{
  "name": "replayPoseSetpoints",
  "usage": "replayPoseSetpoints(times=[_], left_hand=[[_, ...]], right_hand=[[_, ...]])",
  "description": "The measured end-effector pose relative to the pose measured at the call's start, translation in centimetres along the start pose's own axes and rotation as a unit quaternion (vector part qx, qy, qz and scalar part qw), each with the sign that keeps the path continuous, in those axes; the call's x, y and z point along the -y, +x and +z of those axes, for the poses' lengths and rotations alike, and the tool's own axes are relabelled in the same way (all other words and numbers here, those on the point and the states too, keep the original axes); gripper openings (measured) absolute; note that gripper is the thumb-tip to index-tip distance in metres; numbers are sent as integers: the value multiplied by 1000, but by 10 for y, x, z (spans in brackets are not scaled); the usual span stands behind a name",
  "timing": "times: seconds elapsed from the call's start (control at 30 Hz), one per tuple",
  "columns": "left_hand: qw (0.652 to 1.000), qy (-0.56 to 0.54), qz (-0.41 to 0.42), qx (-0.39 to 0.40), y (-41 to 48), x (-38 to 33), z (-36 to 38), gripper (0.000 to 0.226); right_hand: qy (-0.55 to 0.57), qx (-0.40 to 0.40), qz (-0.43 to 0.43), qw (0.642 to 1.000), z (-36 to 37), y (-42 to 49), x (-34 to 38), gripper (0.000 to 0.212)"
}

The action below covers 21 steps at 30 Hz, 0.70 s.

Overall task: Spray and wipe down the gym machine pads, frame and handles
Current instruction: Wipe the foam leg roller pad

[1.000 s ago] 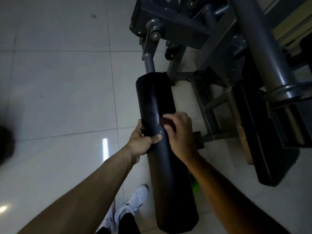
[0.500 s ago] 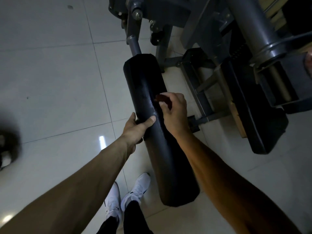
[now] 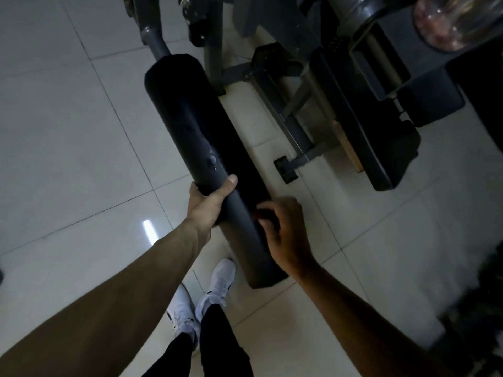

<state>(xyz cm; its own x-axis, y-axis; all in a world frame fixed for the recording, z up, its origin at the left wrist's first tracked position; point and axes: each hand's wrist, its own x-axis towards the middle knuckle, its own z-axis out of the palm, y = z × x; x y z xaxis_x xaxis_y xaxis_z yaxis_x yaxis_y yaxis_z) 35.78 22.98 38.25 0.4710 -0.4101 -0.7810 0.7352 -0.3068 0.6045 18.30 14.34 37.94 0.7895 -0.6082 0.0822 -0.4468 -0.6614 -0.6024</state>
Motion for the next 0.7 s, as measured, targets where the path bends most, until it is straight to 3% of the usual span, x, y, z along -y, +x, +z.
replayPoseSetpoints(times=[0.13,0.27,0.43,0.57,0.7], left_hand=[[1000,-11,1,-12,-3,1,3,78],[999,-15,-16,-24,-5,-2,6,74],[999,1,-23,-23,0,-2,5,77],[1000,10,-21,-18,1,0,4,79],[999,9,-26,-28,-2,-4,5,76]], right_hand=[[1,-28,35,999,13,38,-1,30],[-15,26,-33,999,-21,-36,-9,30],[-33,67,-34,997,-45,-116,-18,48],[-51,50,-64,995,-24,-63,0,45],[-71,8,-19,997,-3,-15,20,39]])
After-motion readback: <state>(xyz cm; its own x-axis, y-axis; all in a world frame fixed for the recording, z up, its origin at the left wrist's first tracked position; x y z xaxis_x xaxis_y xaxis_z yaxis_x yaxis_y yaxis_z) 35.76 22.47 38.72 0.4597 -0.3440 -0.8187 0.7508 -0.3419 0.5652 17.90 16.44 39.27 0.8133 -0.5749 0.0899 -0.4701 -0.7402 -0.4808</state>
